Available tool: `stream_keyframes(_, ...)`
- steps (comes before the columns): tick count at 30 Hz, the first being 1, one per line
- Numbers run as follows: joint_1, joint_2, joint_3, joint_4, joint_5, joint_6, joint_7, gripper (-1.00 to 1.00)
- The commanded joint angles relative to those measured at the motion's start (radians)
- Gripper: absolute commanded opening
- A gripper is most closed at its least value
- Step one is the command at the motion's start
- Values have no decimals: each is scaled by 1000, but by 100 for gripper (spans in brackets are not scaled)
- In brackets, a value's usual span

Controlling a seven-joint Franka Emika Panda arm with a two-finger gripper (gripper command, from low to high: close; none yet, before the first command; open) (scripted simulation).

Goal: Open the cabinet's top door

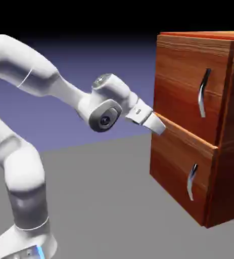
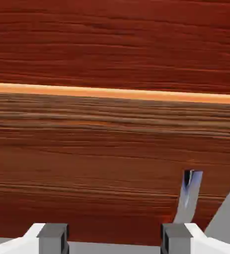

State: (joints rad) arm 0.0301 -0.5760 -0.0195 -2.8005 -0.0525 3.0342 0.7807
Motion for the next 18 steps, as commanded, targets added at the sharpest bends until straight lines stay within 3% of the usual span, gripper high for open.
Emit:
stream_keyframes(1,15,-5,-16,8,-44,-2,33,0)
stream_keyframes(18,270,-89,-291,142,-783,-42,592,0)
